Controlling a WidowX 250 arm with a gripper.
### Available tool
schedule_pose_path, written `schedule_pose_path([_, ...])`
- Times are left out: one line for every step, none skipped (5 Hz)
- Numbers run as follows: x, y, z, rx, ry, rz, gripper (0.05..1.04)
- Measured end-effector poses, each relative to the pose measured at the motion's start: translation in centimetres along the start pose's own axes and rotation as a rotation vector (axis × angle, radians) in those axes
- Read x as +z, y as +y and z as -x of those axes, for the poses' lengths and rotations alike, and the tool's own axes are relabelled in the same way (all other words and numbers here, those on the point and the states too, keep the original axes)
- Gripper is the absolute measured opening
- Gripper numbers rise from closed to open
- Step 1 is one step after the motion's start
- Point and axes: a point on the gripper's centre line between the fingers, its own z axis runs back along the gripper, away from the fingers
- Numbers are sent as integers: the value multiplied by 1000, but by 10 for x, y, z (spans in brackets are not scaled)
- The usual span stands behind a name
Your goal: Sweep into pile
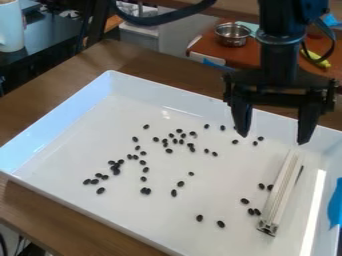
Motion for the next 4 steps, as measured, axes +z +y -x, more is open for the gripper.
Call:
schedule_pose_path([-15, 5, 7, 7, 45, -27, 999])
schedule_pose_path([-26, 4, 6, 36, 22, -10, 999])
schedule_pose_path([-38, 2, 2, 47, 10, 11, 999])
schedule_pose_path([-53, -1, 3, 69, 9, 35, 999])
